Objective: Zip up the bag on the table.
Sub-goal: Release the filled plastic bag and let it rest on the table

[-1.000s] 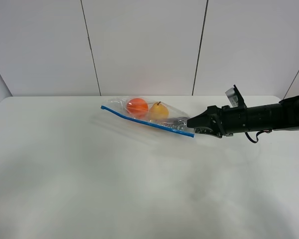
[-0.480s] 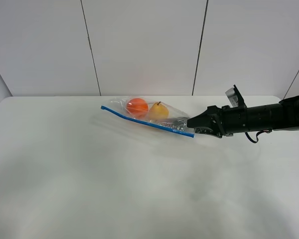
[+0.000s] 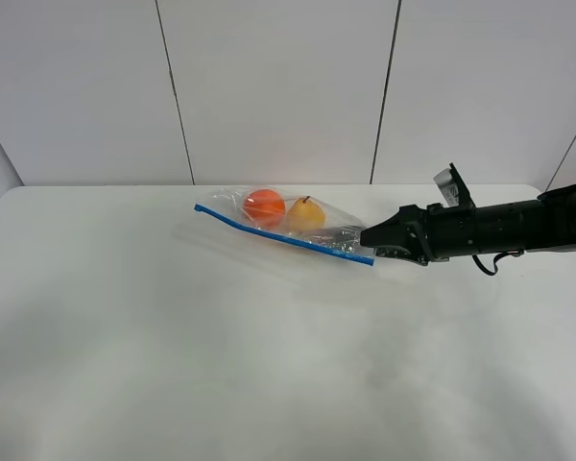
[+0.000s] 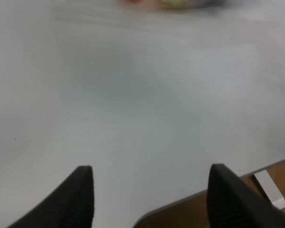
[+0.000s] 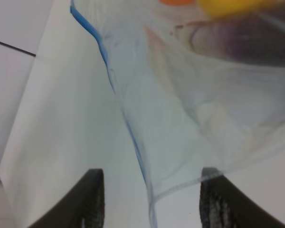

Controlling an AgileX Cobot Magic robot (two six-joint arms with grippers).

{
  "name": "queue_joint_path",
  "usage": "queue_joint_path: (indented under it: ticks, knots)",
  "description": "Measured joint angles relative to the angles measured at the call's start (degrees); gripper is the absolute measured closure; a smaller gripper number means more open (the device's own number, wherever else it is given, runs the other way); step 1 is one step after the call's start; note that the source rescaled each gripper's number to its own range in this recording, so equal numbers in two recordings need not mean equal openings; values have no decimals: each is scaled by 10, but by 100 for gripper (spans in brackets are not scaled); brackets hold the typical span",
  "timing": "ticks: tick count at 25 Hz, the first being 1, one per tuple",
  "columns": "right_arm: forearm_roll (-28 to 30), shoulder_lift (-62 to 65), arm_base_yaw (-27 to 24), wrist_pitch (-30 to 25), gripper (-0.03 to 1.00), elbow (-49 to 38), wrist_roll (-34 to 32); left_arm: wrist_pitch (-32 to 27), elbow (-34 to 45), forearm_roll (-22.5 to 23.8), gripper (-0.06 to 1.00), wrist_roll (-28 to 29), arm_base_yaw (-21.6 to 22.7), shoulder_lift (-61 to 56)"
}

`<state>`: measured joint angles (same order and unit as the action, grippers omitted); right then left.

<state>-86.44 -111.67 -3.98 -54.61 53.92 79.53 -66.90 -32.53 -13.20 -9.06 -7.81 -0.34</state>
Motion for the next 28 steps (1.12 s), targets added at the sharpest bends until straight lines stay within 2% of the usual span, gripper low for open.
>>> queue_joint_path:
  ticks: [28]
  knots:
    - [67, 0, 0, 11, 28, 0, 167, 0, 0, 1, 15, 0, 0, 0]
